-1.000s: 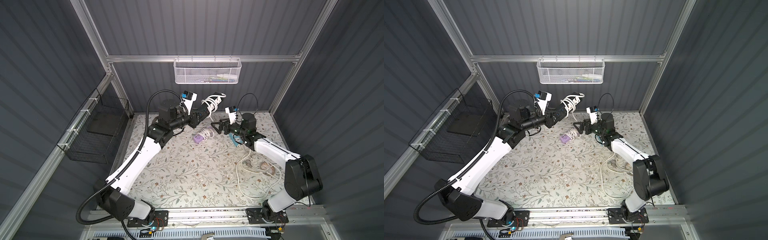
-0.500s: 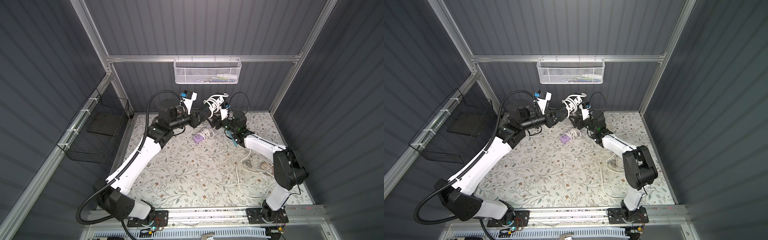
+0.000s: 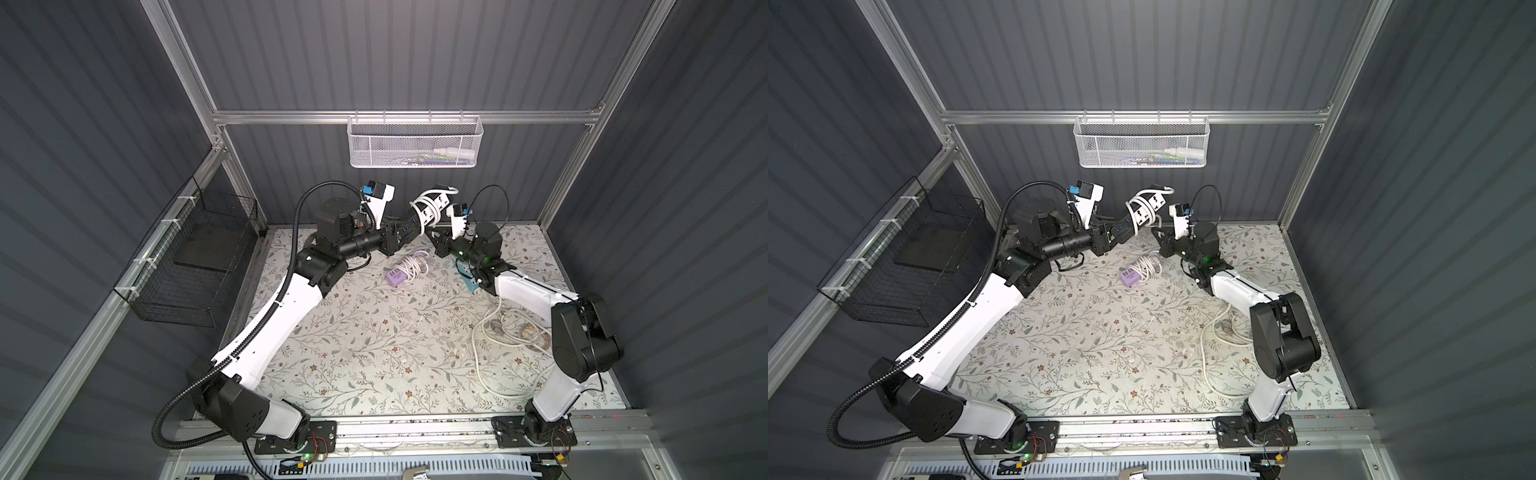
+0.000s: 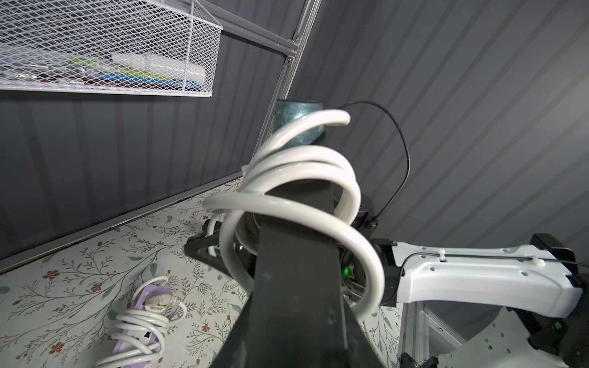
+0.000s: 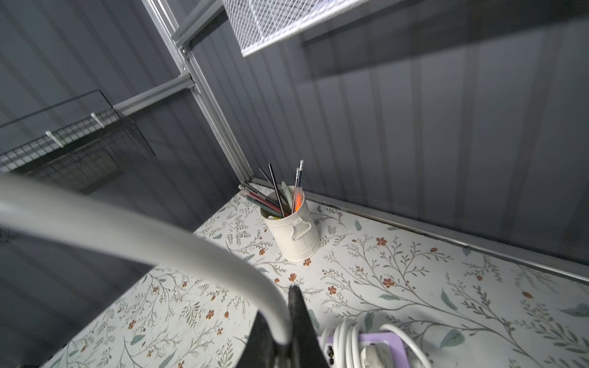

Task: Unwrap the cord wrapped around the power strip
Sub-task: Unwrap the power cord from the power strip.

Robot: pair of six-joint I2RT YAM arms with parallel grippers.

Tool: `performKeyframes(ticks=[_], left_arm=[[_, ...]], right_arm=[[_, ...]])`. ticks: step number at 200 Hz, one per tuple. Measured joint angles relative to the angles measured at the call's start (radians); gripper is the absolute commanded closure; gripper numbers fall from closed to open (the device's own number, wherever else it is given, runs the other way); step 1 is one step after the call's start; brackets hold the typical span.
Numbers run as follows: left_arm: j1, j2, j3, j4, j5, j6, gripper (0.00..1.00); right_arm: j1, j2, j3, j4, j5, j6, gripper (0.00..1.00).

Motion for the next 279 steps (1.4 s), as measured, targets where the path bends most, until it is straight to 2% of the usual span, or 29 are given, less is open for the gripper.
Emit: performKeyframes(ticks=[21,75,110,152,205,244,279], left_arm=[[0.0,0.013,0.0,0.001,0.019,-0.001,1.0],[-0.008,0.111,0.0,0.016,0.085,-0.006,1.0],[-0.011,0.148,0.0,-0.002,0.079,-0.002,1.0],[-0.011,0.147,0.0,-0.011,0.019,0.026,1.0],[0.015,0.113,0.0,-0.017,-0.053,0.051,1.0],[0.021,0.073,0.0,-0.006,-0.062,0.055,1.0],[0.021,0.059,0.0,0.039,0.01,0.034,1.0]], right_arm=[[-0.058,-0.011,0.041,-0.043,-0.027,0.016,1.0],[-0.164,-0.013,0.274,-0.21,-0.089,0.038,1.0],[-0.201,-0.083,0.299,-0.286,-0.123,0.052,1.0],[-0.235,-0.303,0.162,-0.339,-0.136,0.061,1.0],[-0.315,-0.515,-0.139,-0.421,-0.127,0.068,1.0],[-0.321,-0.517,-0.278,-0.467,-0.119,0.076,1.0],[-0.32,-0.389,-0.294,-0.448,-0.106,0.098,1.0]])
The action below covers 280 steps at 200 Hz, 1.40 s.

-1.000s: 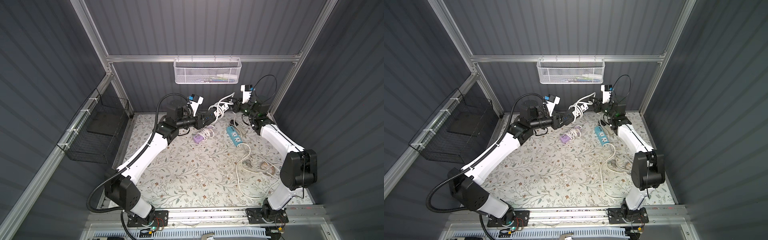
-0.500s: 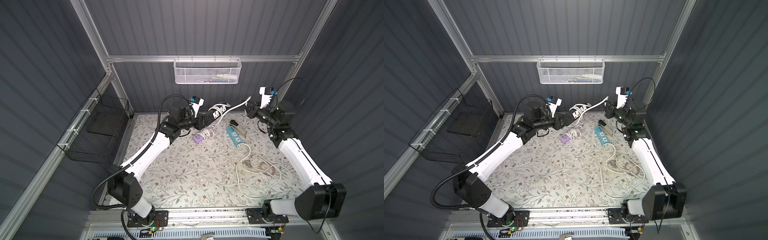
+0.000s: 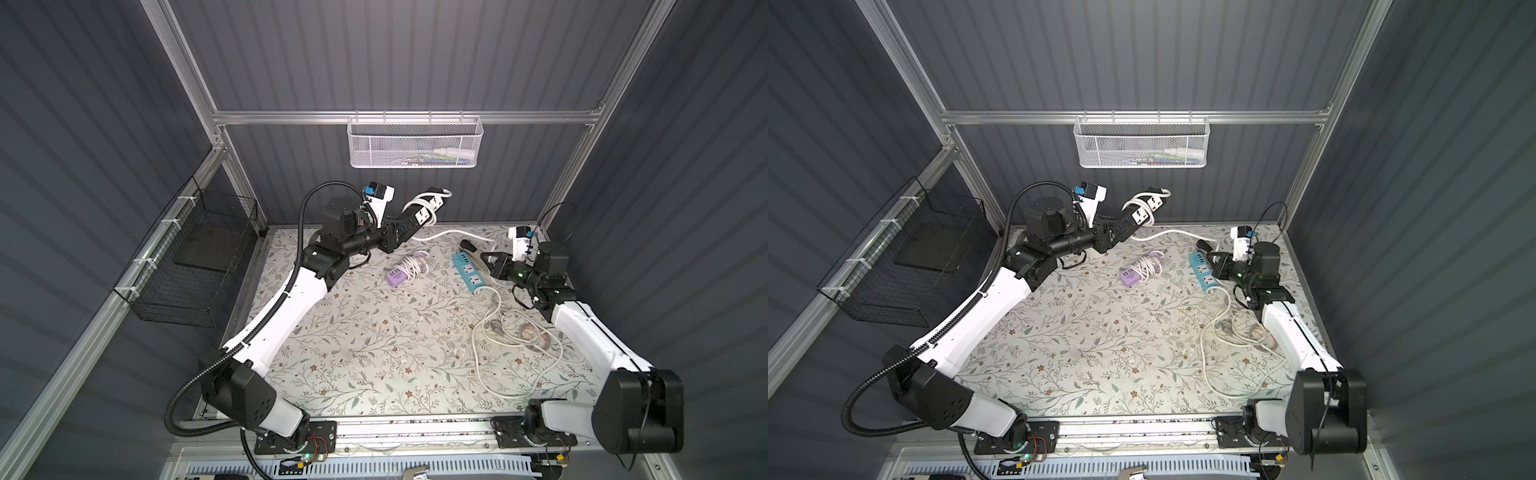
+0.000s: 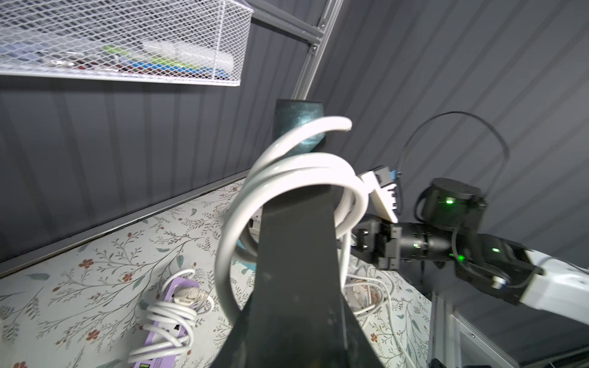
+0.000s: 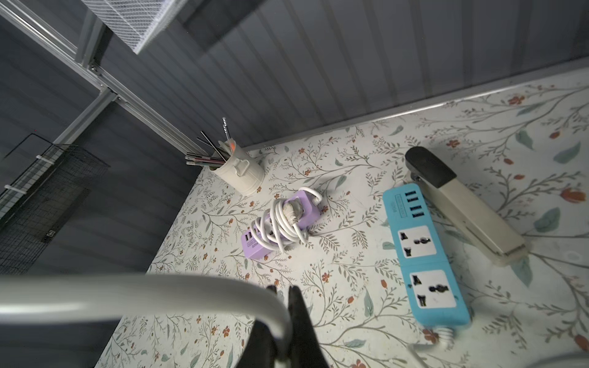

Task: Unwrap the cord wrapped around the power strip
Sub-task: Unwrap the power cord from the power strip.

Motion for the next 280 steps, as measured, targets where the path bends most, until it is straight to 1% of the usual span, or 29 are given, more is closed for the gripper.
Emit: performKeyframes(ticks=[27,54,85,109,145,177,225,280], left_arm=[[-0.008,0.0,0.0,0.061,0.104,-0.036,1.0],[-0.037,0.003,0.0,0.094,0.2,-0.055,1.0],[-0.075,0.036,0.004,0.111,0.296,-0.065,1.0],[-0.097,0.087,0.016,0.1,0.335,-0.061,1.0],[-0.108,0.165,0.021,0.06,0.364,-0.05,1.0],[-0.108,0.24,0.038,0.015,0.366,-0.031,1.0],[-0.108,0.281,0.068,-0.075,0.365,0.016,1.0],[-0.108,0.281,0.115,-0.164,0.311,0.092,1.0]], right_arm=[[0.012,0.144,0.049,0.008,0.01,0.011,1.0],[0.023,0.266,0.161,0.008,0.017,0.021,1.0],[0.024,0.359,0.326,0.0,0.02,0.03,1.0],[0.019,0.396,0.456,-0.026,0.018,0.033,1.0],[-0.002,0.388,0.61,-0.077,-0.004,0.041,1.0],[-0.053,0.323,0.679,-0.114,-0.047,0.075,1.0],[-0.157,0.173,0.681,-0.113,-0.113,0.143,1.0],[-0.276,0.053,0.593,-0.081,-0.172,0.224,1.0]])
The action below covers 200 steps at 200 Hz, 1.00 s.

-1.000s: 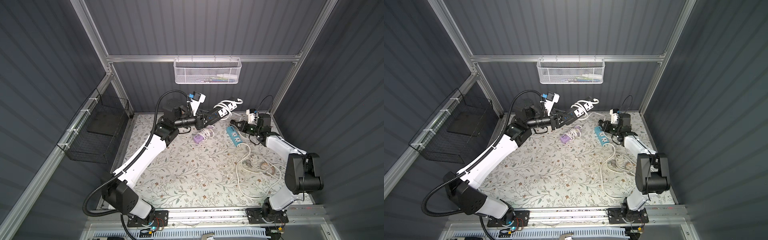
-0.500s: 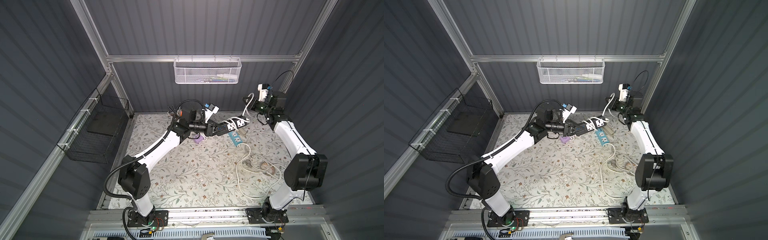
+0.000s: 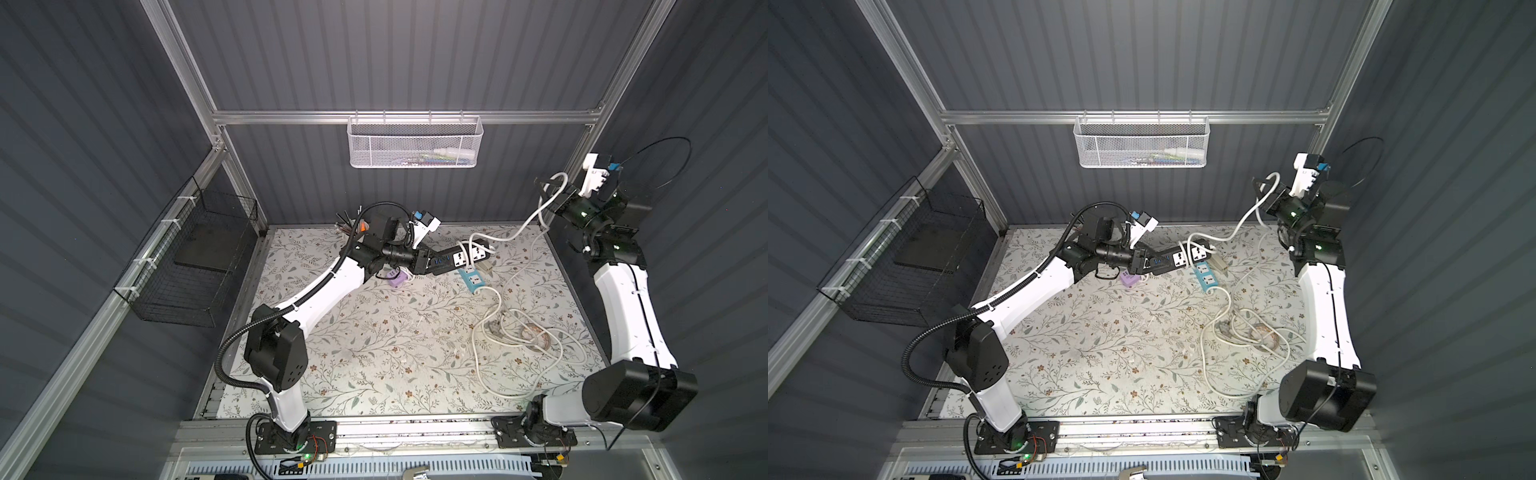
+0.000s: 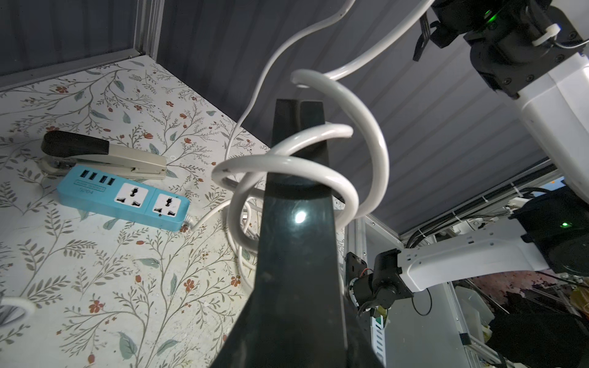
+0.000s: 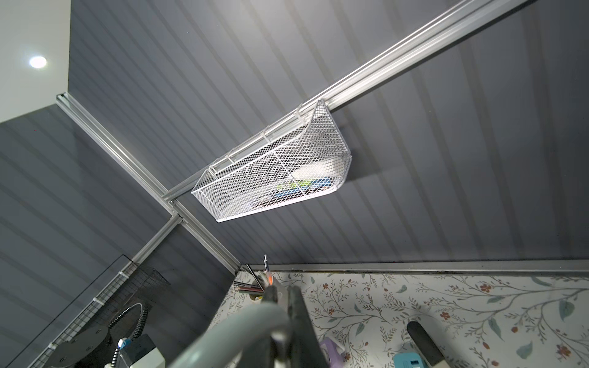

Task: Unwrap the cord wrapped around the power strip
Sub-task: Unwrap the power cord from the power strip.

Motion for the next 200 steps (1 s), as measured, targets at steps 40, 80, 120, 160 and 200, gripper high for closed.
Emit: performKeyframes(ticks=[40,80,120,160,200], left_arm=[[0.005,-0.001,0.005,-0.045,-0.117,0.041,1.0],[0.063,-0.072,-0.037,-0.048,-0.299,0.048,1.0],[0.133,-0.248,-0.101,-0.033,-0.524,0.08,1.0],[0.133,-0.361,-0.13,0.026,-0.655,0.121,1.0],[0.127,-0.378,-0.174,0.046,-0.724,0.133,1.0]], right_arm=[[-0.051,-0.059,-0.113,0.011,-0.013,0.032,1.0],[-0.063,-0.11,-0.218,-0.057,-0.001,0.008,1.0],[-0.063,-0.125,-0.327,-0.167,0.045,-0.042,1.0],[-0.061,-0.123,-0.464,-0.25,0.086,-0.08,1.0],[-0.018,-0.09,-0.573,-0.274,0.121,-0.103,1.0]])
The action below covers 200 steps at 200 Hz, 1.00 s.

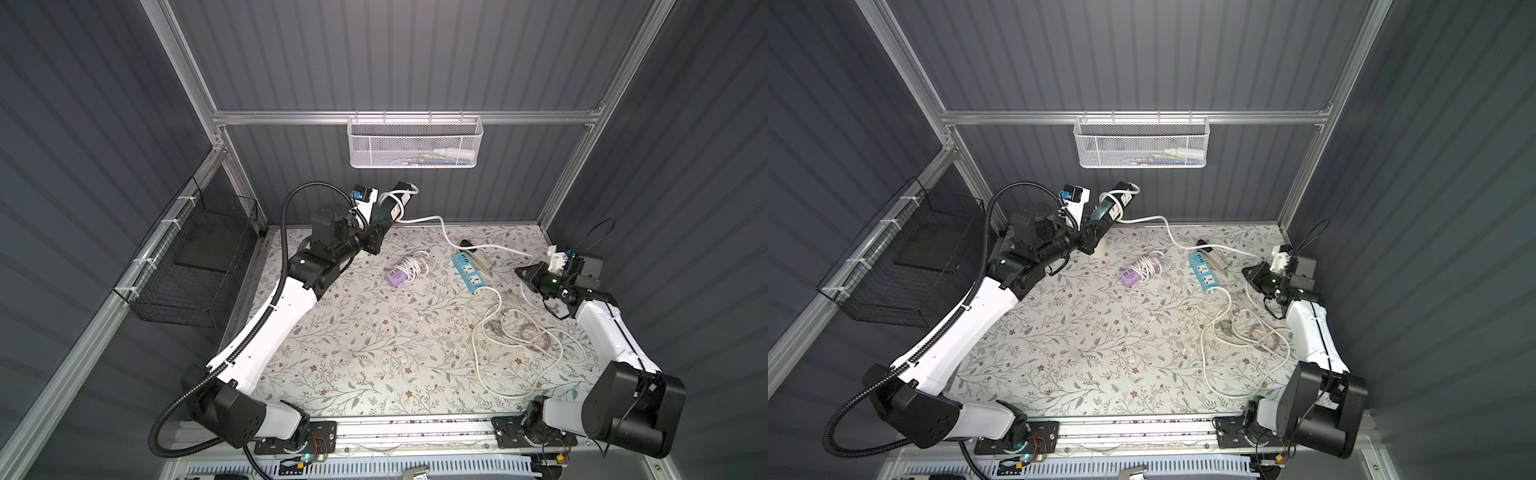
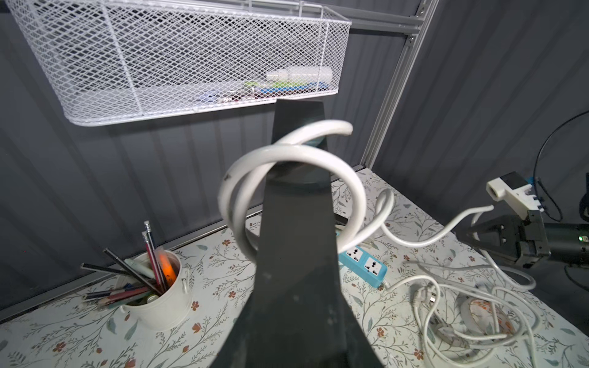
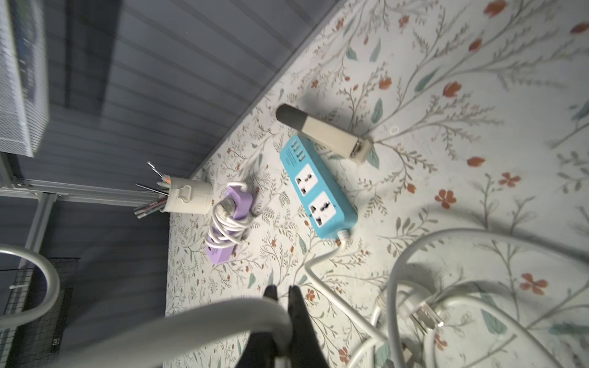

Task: Unwrap the cord wrapped around the power strip
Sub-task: Unwrap the power cord from the power strip.

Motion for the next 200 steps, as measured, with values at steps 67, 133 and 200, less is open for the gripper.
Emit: performKeyframes(ticks=[67,133,200], left_arm=[[0.0,-0.019,-0.039,0.013,-0.058,0.007,1.0],[0.001,-0.034,-0.039,0.027,-0.061,0.007,1.0],[0.001,-0.034,-0.043,0.027,-0.06,0.007,1.0]], right_arm=[[0.179,0.146,-0.095,0.078,0.074,0.022,1.0],[0.347,0.333,-0.098,0.213,0.147,0.089,1.0],[0.44,0.424,-0.053,0.279,0.193,0.114,0.81]])
